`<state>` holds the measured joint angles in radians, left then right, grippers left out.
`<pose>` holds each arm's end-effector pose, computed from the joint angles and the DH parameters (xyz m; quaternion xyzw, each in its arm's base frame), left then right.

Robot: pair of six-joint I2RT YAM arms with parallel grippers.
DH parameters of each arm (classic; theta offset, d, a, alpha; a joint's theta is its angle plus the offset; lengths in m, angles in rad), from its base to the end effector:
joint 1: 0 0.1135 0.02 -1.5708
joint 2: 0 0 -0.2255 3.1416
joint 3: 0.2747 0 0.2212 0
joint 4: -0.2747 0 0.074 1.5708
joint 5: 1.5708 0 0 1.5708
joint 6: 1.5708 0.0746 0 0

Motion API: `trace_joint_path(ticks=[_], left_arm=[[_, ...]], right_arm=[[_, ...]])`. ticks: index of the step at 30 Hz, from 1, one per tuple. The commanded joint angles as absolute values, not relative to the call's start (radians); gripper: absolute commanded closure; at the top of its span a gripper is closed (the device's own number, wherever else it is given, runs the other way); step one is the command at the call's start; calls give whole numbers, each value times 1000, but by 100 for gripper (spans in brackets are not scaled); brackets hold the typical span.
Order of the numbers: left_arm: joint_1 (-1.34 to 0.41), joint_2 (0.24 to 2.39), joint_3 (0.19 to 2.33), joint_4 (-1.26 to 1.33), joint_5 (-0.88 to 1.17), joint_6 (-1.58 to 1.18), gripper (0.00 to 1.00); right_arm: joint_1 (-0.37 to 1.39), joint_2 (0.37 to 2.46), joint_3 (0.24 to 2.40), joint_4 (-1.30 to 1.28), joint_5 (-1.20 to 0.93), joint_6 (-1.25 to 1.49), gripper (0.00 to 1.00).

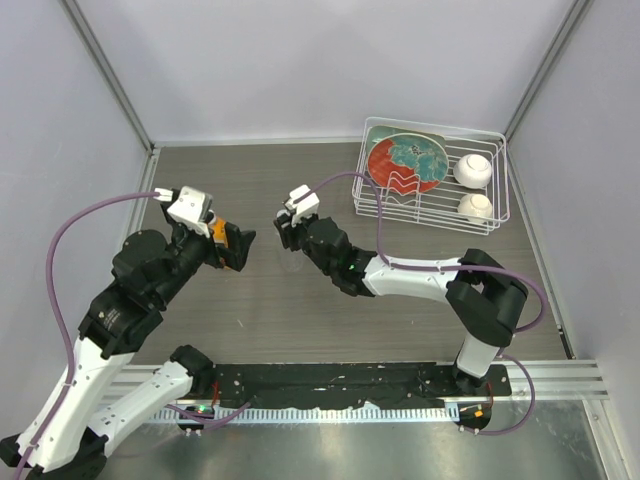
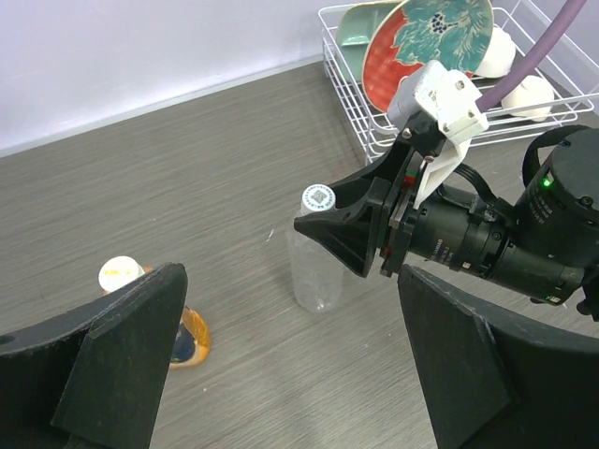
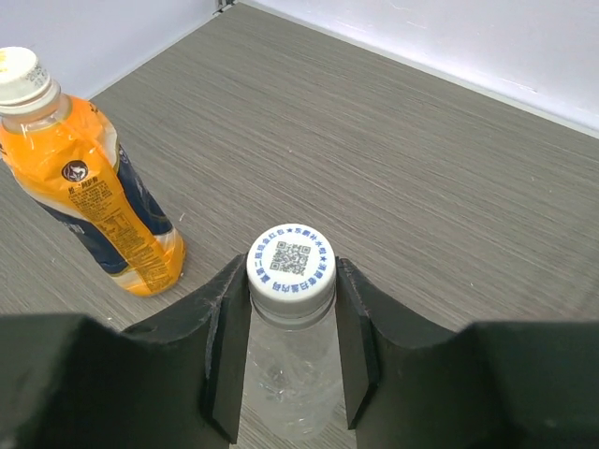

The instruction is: Screw on the bottle caps

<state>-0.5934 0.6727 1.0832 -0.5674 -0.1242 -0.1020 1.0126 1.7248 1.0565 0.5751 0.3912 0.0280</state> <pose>0.1387 -0.0824 0.3709 0.1455 0.7459 -0.1765 0.6256 0.2366 0.3253 0.2382 -0.2274 0.7009 0.2037 0.6446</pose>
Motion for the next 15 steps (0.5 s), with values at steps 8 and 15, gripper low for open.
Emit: trace_joint_path(ticks=[8, 15], left_arm=[[-595, 678, 1114, -555, -175, -98, 0], [-597, 680, 1114, -552, -178, -98, 0]], right_arm=[[1012, 1698, 1078, 531, 391, 35, 32], [1012, 1677, 1097, 509, 374, 22, 28]])
